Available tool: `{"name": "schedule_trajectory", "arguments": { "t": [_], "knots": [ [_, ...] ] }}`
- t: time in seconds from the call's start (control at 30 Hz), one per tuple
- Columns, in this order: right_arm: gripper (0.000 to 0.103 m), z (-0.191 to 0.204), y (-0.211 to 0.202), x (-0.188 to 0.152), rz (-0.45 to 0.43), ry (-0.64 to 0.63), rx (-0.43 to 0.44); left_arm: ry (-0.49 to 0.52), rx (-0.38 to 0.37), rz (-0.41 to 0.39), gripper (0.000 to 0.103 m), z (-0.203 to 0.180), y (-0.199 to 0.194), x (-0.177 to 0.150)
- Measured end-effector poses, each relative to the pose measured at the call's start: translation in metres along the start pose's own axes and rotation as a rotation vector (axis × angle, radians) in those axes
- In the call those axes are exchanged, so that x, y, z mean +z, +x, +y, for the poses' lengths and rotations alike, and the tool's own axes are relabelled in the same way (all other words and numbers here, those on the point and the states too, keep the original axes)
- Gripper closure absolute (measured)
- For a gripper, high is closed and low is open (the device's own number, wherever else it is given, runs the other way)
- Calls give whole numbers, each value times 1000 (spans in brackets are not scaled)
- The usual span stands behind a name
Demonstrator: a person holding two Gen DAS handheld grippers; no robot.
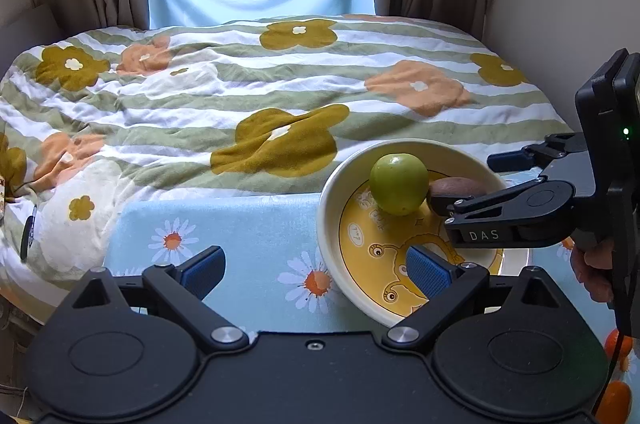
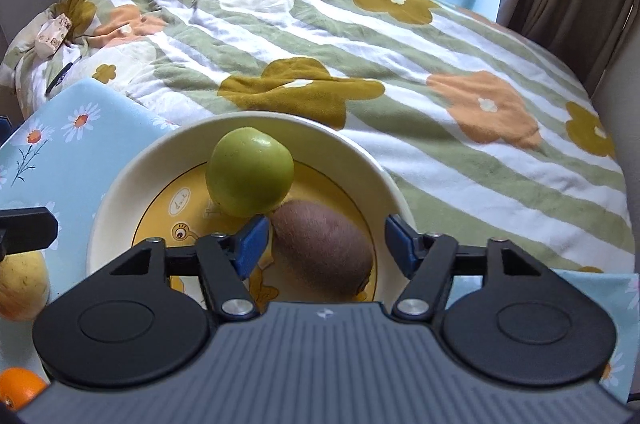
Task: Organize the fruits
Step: 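Lower the kiwi into the white bowl and open the right tool, then grasp an orange with the left tool while the right tool grasps the large orange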
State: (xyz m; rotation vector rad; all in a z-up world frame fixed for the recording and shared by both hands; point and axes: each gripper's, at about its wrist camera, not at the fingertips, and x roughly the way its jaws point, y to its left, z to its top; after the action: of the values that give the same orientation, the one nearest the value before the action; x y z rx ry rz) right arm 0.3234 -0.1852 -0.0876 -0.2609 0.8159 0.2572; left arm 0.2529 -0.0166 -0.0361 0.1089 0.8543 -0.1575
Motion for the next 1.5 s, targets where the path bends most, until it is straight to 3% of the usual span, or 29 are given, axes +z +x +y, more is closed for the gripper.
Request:
{"name": "schedule_trajectory", "arguments": {
  "t": [0.03, 0.4, 0.77, 1.17, 1.5],
  "knots": [
    [0, 0, -3, 0, -12, -6, -14, 1, 0, -2, 4, 0, -2, 0],
    [0, -16, -54, 3, 7, 111, -6, -10, -4, -54, 4, 11, -36, -2],
    [0, -10, -155, -10, -21, 239, -80, -7, -45, -152, 4, 9, -102, -15],
    [0, 29, -238, -66, -47, 329, -176, 36, -137, -171, 4, 10, -143, -59],
    [0, 48, -274, -118, -37, 392, -208, 85, -201, -151, 4, -3, -160, -101]
  ]
}}
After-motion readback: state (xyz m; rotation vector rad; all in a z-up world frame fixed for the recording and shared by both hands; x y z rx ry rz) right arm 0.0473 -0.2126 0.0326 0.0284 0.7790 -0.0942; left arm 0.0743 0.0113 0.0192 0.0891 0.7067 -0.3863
